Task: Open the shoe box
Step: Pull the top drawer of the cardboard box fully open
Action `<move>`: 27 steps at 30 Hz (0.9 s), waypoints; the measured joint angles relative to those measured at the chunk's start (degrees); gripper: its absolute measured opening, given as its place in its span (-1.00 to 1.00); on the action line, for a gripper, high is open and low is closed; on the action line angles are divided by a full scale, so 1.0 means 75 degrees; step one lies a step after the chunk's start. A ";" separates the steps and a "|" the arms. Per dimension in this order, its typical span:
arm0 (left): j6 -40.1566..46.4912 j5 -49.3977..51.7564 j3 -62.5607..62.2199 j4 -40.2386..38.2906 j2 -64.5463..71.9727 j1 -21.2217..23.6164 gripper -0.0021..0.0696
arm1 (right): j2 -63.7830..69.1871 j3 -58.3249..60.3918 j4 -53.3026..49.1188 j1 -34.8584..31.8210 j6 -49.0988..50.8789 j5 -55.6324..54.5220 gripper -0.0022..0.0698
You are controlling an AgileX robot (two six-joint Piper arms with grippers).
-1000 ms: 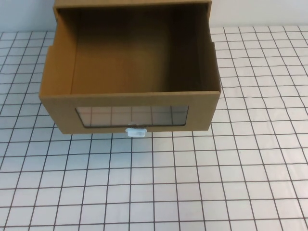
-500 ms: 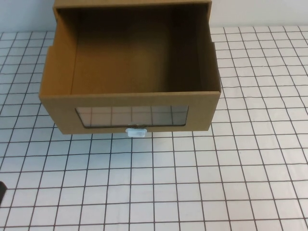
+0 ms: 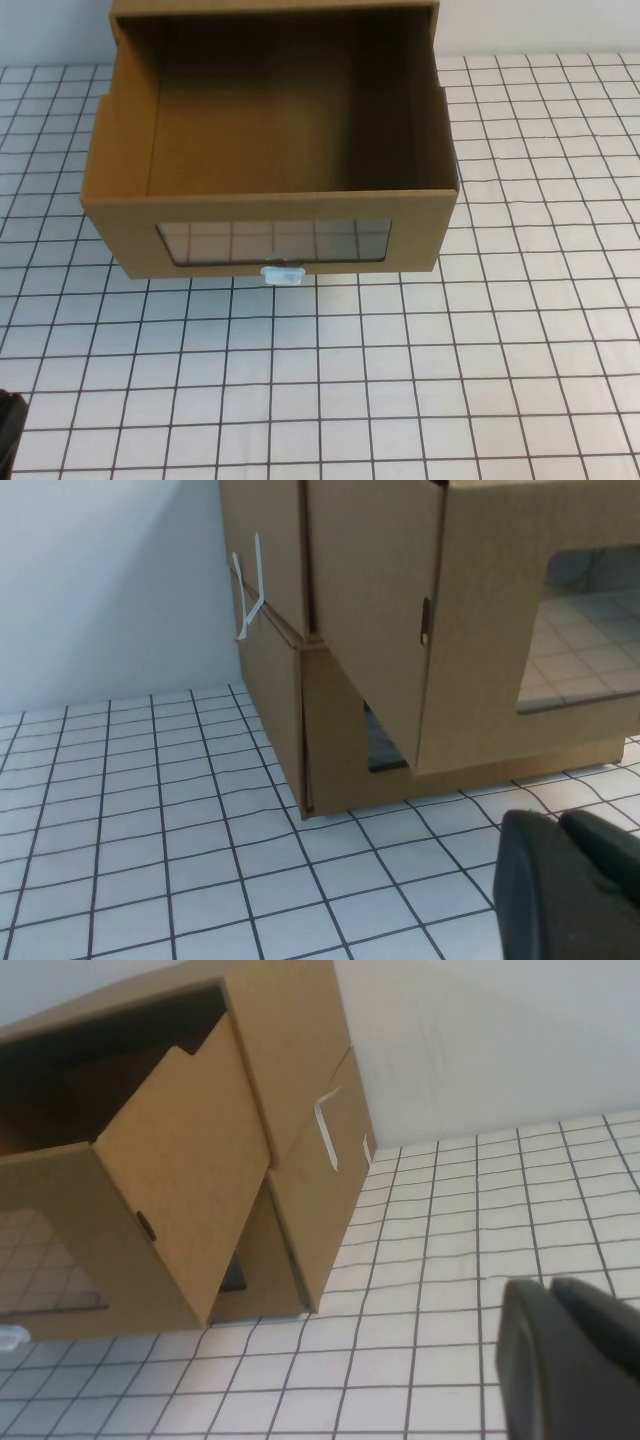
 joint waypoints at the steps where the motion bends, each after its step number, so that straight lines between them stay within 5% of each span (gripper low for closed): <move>1: 0.0000 -0.0016 0.0000 0.0005 0.0000 0.0000 -0.95 | 0.0000 0.0000 0.0044 0.0000 0.0000 0.0038 -0.98; 13: 0.0000 -0.0016 0.0000 0.0005 0.0000 0.0000 -0.95 | 0.0000 0.0000 0.0084 0.0000 0.0000 0.1246 -0.98; 18: 0.0000 -0.0016 0.0000 0.0005 0.0000 0.0000 -0.95 | -0.0082 0.0000 -0.1044 -0.0037 0.0000 0.1096 -0.98; 27: 0.0000 -0.0016 0.0000 0.0017 0.0000 0.0000 -0.95 | -0.0937 0.0442 -0.1527 -0.1682 0.0000 0.0725 -0.98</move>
